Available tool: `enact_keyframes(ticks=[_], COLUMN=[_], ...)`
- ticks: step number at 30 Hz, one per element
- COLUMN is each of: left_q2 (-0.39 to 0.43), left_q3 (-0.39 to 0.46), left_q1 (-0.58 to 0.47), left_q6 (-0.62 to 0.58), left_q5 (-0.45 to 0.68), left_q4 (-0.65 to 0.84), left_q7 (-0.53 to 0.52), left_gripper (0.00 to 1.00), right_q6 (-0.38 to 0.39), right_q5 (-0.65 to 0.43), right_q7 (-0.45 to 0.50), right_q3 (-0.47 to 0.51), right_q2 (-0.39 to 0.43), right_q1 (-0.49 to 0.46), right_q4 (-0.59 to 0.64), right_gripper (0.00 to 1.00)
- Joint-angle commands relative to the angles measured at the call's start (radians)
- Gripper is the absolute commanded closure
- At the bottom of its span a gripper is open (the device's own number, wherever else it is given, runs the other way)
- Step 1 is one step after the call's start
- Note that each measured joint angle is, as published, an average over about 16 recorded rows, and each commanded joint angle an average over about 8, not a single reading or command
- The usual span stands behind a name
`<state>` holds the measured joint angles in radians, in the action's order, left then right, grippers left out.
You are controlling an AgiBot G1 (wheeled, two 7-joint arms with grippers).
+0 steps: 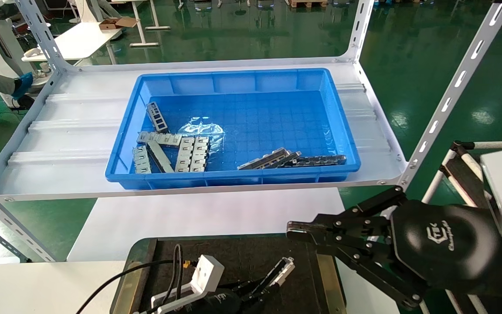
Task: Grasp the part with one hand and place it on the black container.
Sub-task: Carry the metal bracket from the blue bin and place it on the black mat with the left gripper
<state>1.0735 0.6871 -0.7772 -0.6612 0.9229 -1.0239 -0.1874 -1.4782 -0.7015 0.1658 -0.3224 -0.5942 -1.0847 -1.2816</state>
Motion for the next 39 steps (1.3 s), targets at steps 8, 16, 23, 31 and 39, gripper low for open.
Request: enact_keyframes(ticks=[8, 16, 23, 31, 39], left_q2=[0.082, 0.183, 0.255, 0.284, 0.290], left_q3=[0.016, 0.023, 0.020, 0.057, 0.129], left_q1=[0.037, 0.020, -0.011, -0.046, -0.070], left_q6=[0.233, 0.377, 0.462, 0.538, 0.625], left_q5=[0.027, 0.038, 0.044, 0.013, -0.043], left_q4=[0.004, 0.069, 0.146, 0.191, 0.197], left_q7=[-0.071, -0.097, -0.093, -0.113, -0.154], left_gripper=[1.00, 1.00, 1.00, 1.00, 1.00], right_q6=[0.000, 0.000, 0.000, 0.000, 0.001], right_q5=[0.000, 0.000, 0.001, 0.001, 0.001], right_q7=[0.000, 0.000, 0.000, -0.001, -0.001], right_q3=[0.000, -0.001, -0.001, -0.001, -0.001], right_q2=[0.000, 0.000, 0.000, 0.000, 0.001], right_q1=[0.000, 0.000, 0.000, 0.000, 0.000], right_q4=[0.000, 0.000, 0.000, 0.000, 0.000], right_gripper=[1.00, 1.00, 1.00, 1.00, 1.00])
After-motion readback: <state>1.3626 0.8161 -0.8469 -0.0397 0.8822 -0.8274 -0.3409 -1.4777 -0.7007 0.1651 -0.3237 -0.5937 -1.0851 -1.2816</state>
